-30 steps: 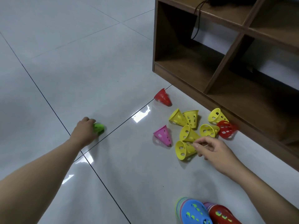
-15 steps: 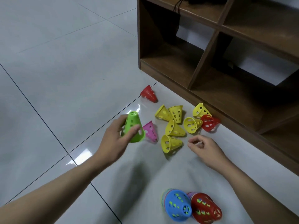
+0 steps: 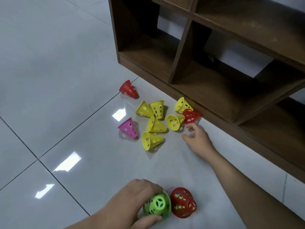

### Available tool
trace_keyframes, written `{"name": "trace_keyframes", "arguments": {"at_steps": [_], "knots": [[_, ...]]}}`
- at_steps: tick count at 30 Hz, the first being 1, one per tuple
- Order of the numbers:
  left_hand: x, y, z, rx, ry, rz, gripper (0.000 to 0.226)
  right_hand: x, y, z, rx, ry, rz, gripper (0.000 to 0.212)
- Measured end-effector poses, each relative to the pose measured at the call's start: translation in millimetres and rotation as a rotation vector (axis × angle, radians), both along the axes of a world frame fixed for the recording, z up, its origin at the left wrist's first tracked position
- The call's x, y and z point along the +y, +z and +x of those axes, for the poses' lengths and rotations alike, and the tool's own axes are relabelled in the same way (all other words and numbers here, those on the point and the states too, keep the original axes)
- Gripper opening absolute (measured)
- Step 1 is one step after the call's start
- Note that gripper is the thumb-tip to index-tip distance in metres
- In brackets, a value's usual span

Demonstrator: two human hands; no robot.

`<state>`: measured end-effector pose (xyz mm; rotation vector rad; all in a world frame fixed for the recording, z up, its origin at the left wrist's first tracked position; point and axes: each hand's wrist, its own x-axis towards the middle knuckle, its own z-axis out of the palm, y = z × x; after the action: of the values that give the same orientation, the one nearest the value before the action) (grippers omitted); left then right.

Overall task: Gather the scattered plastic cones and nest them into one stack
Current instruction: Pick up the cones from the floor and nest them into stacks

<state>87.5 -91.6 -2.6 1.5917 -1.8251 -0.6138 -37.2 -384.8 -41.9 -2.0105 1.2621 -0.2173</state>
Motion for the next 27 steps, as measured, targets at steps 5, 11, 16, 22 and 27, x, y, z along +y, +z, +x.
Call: {"name": "trace_keyframes", "arguments": {"at_steps": [5,11,16,22,27], "knots": [[-6.5,-4.6,13.9,-0.032,-0.095,0.061,0.048,-36.5,-2.7,-4.7,-0.059,-0.033,-0.136,0.074],[-63.0,-41.6,97.8,-0.464,0.274,0.070,0.051,-81.1,-10.1,1.7,0.250,0.185,-0.206,0.084],[-91.5,-62.3,152.9,-0.818,0.155,0.256,0.079,-87.4,-7.1,10.5,0.483,0.277,-0.338,0.062],[-110.0,-62.3,170.7,-1.070,0.060,0.108,0.054,-64.2,-28.9,-4.5,0.368,0.253,-0.133,0.053],[-111.0,-65.6,183.3,-1.108,0.070,0.088,0.044,-39.6,-35.9,-17.9,0.174,0.175,-0.059,0.037]]}}
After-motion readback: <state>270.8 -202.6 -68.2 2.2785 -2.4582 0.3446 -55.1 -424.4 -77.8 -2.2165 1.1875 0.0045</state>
